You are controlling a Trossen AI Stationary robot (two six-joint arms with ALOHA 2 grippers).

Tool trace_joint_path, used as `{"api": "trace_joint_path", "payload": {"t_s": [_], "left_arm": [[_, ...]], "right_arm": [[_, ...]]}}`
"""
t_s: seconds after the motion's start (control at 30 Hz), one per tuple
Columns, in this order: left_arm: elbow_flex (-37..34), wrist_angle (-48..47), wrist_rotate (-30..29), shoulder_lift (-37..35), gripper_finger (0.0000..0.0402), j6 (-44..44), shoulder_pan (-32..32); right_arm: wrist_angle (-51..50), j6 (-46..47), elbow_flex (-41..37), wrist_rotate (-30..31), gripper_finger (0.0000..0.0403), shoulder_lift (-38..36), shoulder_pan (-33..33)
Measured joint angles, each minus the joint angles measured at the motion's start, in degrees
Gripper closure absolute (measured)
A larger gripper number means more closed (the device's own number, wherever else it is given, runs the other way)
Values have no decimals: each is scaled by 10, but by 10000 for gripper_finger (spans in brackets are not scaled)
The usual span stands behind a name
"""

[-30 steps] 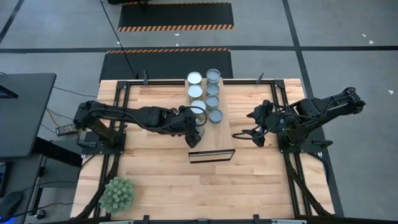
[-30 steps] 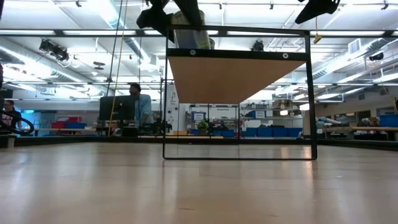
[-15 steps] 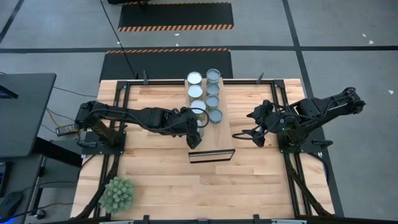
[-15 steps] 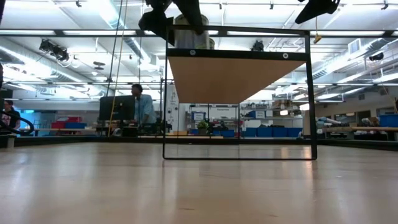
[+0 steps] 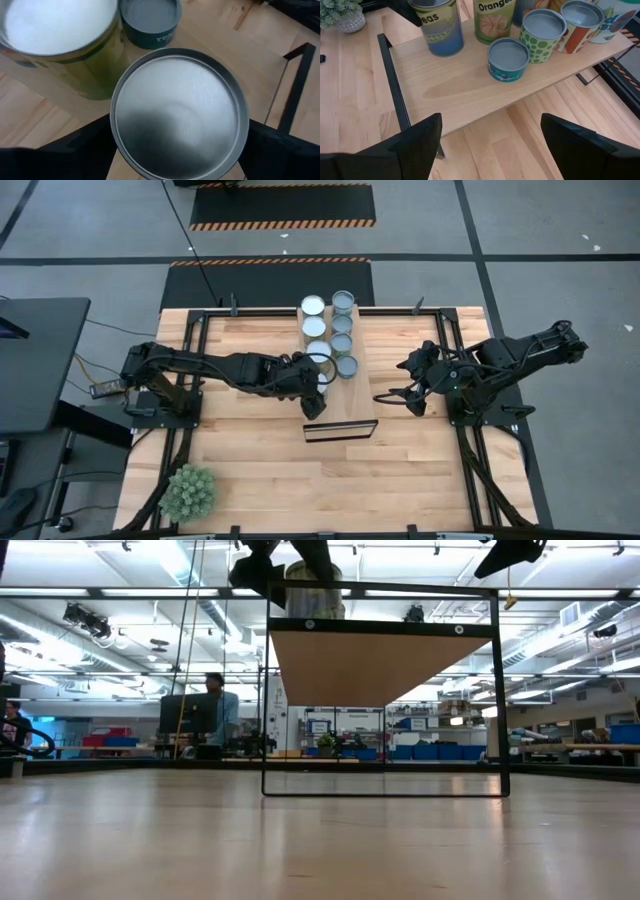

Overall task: Pick and place cans onto a shelf
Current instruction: Put the canned peas on the shelf

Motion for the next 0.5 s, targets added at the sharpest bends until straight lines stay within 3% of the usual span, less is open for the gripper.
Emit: {"api": "trace_joint_path", "payload": {"t_s": [0.27,0.5], "left_arm": [[0,1,15,0,47,24,0],[0,0,-8,0,47,32,4]], "right_arm": [[0,0,0,0,56,0,0],[0,2,0,0,56,0,2]]}}
